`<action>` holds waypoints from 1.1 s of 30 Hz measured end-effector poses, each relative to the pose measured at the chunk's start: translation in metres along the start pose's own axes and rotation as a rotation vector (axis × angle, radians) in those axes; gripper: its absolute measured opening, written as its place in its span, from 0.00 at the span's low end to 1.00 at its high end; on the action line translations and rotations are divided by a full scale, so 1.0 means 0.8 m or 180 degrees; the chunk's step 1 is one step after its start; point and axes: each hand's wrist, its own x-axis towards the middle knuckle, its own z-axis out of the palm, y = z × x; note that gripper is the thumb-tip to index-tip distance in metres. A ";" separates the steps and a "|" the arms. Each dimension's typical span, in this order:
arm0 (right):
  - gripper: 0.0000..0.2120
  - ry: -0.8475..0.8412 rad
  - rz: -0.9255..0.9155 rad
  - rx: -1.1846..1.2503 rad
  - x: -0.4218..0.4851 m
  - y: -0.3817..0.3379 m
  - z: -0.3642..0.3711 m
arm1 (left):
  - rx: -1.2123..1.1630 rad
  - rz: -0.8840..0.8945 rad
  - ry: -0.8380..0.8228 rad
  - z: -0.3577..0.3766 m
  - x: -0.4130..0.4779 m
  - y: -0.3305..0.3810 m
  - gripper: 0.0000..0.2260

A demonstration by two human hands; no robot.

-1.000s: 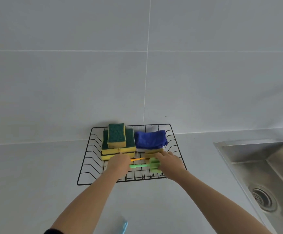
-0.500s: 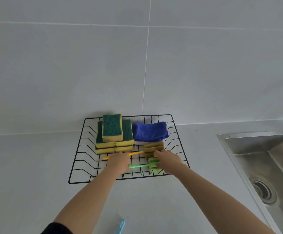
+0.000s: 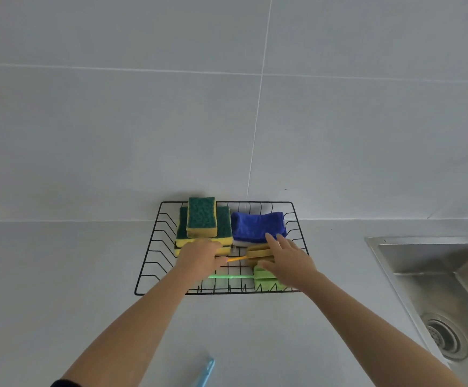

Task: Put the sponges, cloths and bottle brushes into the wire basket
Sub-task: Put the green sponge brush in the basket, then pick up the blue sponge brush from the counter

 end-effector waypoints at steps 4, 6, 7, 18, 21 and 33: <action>0.36 0.0283 -0.0143 -0.0099 -0.021 -0.017 -0.017 | 0.0091 0.0027 0.0421 -0.025 -0.031 -0.002 0.26; 0.36 0.0433 -0.0278 -0.0252 -0.031 -0.030 -0.025 | 0.0164 -0.0074 0.0466 -0.039 -0.048 -0.002 0.30; 0.37 0.0508 -0.0337 -0.0282 -0.036 -0.036 -0.028 | 0.0206 -0.0128 0.0498 -0.045 -0.056 -0.002 0.31; 0.51 0.0853 -0.1370 -0.0552 -0.072 -0.104 -0.020 | 0.0264 -0.0906 0.0744 -0.064 -0.166 -0.032 0.36; 0.48 0.0703 -0.1620 -0.0668 -0.076 -0.124 -0.004 | 0.0265 -0.1086 0.0678 -0.054 -0.201 -0.043 0.36; 0.42 -0.0162 -0.1970 -0.0815 -0.112 -0.166 0.080 | -0.0068 -0.1656 0.0135 0.031 -0.315 -0.050 0.35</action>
